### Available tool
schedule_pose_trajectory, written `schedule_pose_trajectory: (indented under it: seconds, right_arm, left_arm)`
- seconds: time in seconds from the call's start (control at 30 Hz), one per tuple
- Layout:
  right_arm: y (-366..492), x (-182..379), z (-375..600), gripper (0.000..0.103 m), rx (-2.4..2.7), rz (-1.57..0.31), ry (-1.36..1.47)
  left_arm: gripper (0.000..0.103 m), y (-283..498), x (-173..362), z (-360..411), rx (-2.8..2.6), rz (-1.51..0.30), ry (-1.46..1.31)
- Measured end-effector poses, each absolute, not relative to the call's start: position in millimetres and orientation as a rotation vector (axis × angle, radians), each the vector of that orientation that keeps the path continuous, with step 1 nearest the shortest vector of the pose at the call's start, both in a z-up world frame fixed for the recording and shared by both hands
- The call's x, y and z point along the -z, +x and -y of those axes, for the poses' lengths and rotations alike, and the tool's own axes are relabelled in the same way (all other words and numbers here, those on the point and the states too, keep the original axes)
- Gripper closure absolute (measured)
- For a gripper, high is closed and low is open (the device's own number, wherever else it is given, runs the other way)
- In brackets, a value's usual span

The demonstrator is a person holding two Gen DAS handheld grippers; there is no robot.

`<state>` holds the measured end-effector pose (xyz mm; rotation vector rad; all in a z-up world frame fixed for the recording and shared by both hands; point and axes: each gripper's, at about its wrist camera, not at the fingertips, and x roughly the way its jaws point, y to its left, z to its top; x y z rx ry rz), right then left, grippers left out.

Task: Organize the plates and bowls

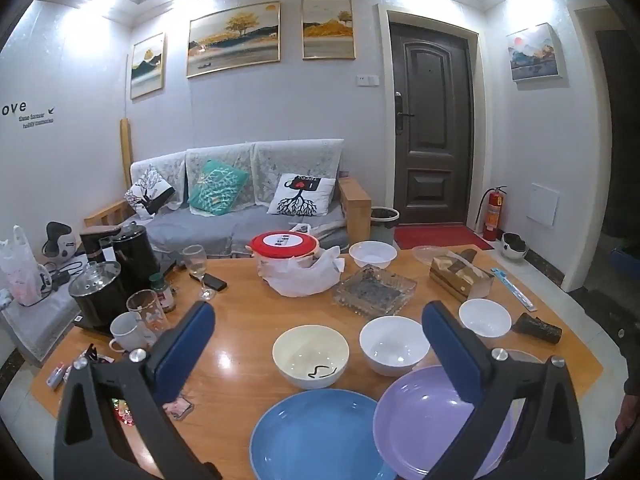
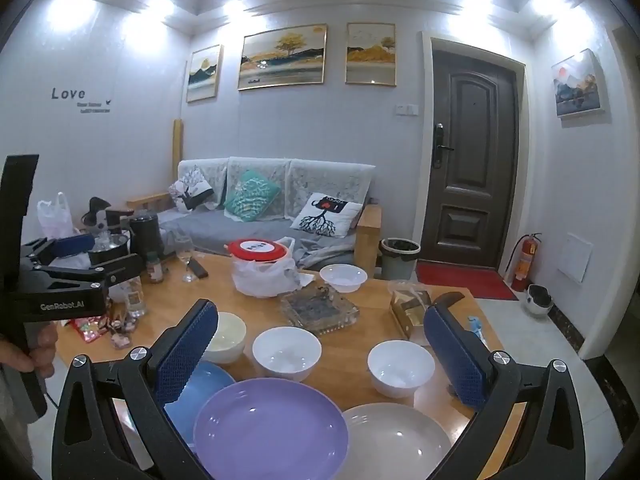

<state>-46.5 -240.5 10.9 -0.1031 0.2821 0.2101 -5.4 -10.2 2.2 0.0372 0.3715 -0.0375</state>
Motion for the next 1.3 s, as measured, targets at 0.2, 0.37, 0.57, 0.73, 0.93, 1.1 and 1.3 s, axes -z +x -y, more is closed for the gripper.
schedule_pose_trajectory:
  seconds: [0.2,0.37,0.57,0.73,0.93,1.1,1.3]
  right_arm:
    - [-48.3,-13.2,244.1,0.001,-0.218,-0.282,-0.086]
    - [-50.3,-12.5,247.8,0.001,-0.225,-0.284,-0.057]
    - [-49.2,-10.1,248.0,0.001,-0.226,-0.288,-0.061]
    - [-48.9,-11.1,247.4,0.001,-0.228,-0.286,-0.053]
    - [-49.1,-10.3,249.3,0.001,-0.240,-0.288,-0.049]
    - [-49.0,-8.3,249.4,0.001,-0.235,-0.285,-0.062]
    - [-48.8,-8.3,247.4,0.001,-0.238,-0.283,-0.063]
  left_arm:
    - [0.000,-6.6,-2.8,10.4,0.041,-0.379,0.035]
    - [0.000,-7.3,-1.7,10.4,0.038,-0.380,0.035]
    - [0.000,-8.8,-0.9,10.0,0.036,-0.380,0.034]
    - [0.000,-9.7,-0.6,10.0,0.030,-0.378,0.038]
    - [0.000,-5.8,1.4,7.1,0.024,-0.388,0.030]
    - [0.000,-3.9,2.1,6.4,0.027,-0.385,0.024]
    - [0.000,-2.1,2.1,6.5,0.029,-0.383,0.022]
